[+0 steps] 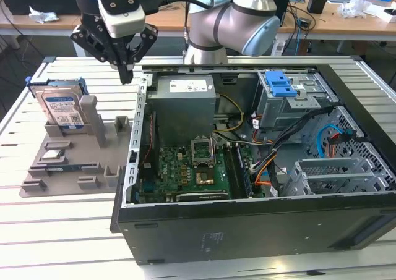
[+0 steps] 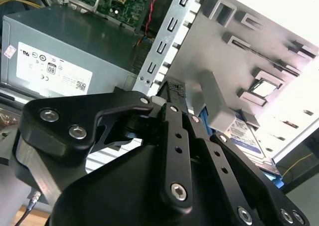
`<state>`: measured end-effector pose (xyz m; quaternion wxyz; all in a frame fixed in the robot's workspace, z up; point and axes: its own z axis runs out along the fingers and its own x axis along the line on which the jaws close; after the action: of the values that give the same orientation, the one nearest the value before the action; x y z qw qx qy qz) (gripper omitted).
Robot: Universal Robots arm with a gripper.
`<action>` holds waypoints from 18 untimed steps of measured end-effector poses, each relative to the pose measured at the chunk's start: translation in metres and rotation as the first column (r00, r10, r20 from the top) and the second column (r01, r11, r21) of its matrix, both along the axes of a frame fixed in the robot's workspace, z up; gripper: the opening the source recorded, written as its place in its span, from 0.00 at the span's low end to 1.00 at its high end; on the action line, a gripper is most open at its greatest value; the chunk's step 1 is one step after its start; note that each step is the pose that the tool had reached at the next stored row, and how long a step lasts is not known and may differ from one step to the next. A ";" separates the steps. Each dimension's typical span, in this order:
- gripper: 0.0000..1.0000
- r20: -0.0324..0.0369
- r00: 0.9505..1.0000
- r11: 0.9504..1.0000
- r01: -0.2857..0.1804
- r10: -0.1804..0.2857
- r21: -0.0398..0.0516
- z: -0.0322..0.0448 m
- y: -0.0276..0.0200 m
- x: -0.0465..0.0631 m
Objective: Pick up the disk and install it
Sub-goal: 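Reach for the disk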
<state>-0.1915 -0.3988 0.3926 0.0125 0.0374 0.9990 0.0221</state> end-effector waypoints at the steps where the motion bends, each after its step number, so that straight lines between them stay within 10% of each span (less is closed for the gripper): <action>1: 0.10 0.000 1.000 1.000 0.000 0.000 0.000 0.0000 0.0000 -0.002; 18: 0.10 0.000 1.000 1.000 0.000 0.000 0.000 -0.0006 0.0000 -0.019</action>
<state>-0.2101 -0.3988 0.3920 0.0125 0.0374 0.9990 0.0221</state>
